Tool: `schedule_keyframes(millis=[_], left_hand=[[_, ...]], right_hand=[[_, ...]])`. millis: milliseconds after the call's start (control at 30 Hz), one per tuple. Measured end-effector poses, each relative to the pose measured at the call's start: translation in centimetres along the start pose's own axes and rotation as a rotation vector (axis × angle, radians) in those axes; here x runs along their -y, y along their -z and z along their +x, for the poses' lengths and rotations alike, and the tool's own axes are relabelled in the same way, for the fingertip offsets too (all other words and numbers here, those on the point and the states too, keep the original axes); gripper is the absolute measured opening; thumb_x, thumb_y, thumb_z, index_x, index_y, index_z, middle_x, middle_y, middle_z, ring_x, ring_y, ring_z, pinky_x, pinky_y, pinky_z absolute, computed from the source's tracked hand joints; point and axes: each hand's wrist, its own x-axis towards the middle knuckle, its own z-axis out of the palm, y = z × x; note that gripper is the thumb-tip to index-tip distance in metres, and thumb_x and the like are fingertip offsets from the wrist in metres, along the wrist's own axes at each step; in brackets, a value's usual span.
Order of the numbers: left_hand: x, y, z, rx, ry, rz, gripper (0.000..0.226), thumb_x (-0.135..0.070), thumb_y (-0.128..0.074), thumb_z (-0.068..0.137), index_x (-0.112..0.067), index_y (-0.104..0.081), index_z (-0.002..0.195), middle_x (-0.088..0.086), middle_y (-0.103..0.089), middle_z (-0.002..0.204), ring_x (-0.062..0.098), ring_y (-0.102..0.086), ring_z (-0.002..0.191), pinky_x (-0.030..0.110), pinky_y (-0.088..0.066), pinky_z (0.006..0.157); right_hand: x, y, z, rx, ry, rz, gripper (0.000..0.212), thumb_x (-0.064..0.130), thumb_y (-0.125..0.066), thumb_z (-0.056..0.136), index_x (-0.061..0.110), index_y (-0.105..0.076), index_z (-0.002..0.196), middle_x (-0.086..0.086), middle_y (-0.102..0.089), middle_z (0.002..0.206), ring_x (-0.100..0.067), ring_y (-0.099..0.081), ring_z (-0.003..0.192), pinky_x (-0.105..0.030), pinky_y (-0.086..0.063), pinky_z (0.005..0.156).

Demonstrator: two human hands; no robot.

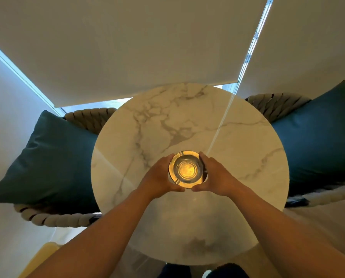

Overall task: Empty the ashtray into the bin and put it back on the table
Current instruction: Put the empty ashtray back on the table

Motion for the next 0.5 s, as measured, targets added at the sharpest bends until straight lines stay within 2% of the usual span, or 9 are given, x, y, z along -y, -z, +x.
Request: schedule_keyframes(millis=[67,133,200,333,433,500], left_hand=[[1.3,-0.4,2.2,0.001,0.015,-0.011,0.1,-0.045,-0.091,0.039,-0.054,-0.036,0.123,-0.042,-0.05,0.105,-0.006,-0.051,0.095,0.022,-0.047,0.083],[2.2,-1.0,4.0,-0.001,0.033,-0.011,0.095,-0.051,-0.087,0.037,-0.05,-0.041,0.119,-0.045,-0.053,0.103,-0.011,-0.052,0.092,0.019,-0.044,0.076],[2.8,-1.8,5.6,-0.007,0.055,-0.004,0.089,-0.057,-0.083,0.035,-0.044,-0.049,0.116,-0.029,-0.061,0.1,-0.005,-0.057,0.092,0.024,-0.048,0.076],[4.5,-3.6,8.2,-0.01,0.082,0.008,0.092,-0.057,-0.085,0.036,-0.026,-0.056,0.118,-0.007,-0.068,0.106,0.016,-0.064,0.096,0.042,-0.053,0.082],[5.3,-4.1,9.4,-0.036,0.091,0.047,0.093,-0.058,-0.085,0.037,-0.022,-0.058,0.119,-0.004,-0.069,0.107,0.02,-0.064,0.097,0.043,-0.052,0.083],[5.7,-4.3,10.0,-0.049,0.097,0.087,0.101,-0.061,-0.081,0.037,-0.023,-0.055,0.127,-0.003,-0.067,0.115,0.022,-0.062,0.104,0.043,-0.05,0.087]], right_hand=[[-1.1,-0.6,2.6,0.007,-0.023,0.003,0.129,0.043,-0.092,0.051,0.019,-0.014,0.152,-0.008,-0.047,0.131,-0.026,-0.051,0.119,-0.039,-0.047,0.097],[-2.0,-1.1,4.6,0.031,-0.048,0.006,0.135,0.043,-0.091,0.052,0.018,-0.007,0.154,-0.009,-0.044,0.134,-0.026,-0.049,0.121,-0.035,-0.044,0.098],[-2.9,-1.5,6.1,0.049,-0.053,-0.004,0.136,0.04,-0.092,0.053,0.014,-0.006,0.154,-0.012,-0.043,0.136,-0.027,-0.048,0.123,-0.036,-0.043,0.099],[-4.8,-1.6,8.8,0.031,-0.026,-0.018,0.114,0.036,-0.095,0.049,0.012,-0.03,0.14,-0.011,-0.053,0.129,-0.029,-0.056,0.115,-0.045,-0.048,0.094],[-5.6,-1.5,10.3,0.033,-0.034,-0.048,0.105,0.034,-0.095,0.048,0.013,-0.038,0.133,-0.01,-0.055,0.127,-0.028,-0.056,0.113,-0.045,-0.048,0.093],[-5.8,-1.4,11.2,0.047,-0.03,-0.063,0.103,0.032,-0.094,0.05,0.012,-0.038,0.134,-0.012,-0.054,0.126,-0.029,-0.055,0.113,-0.045,-0.047,0.094]])
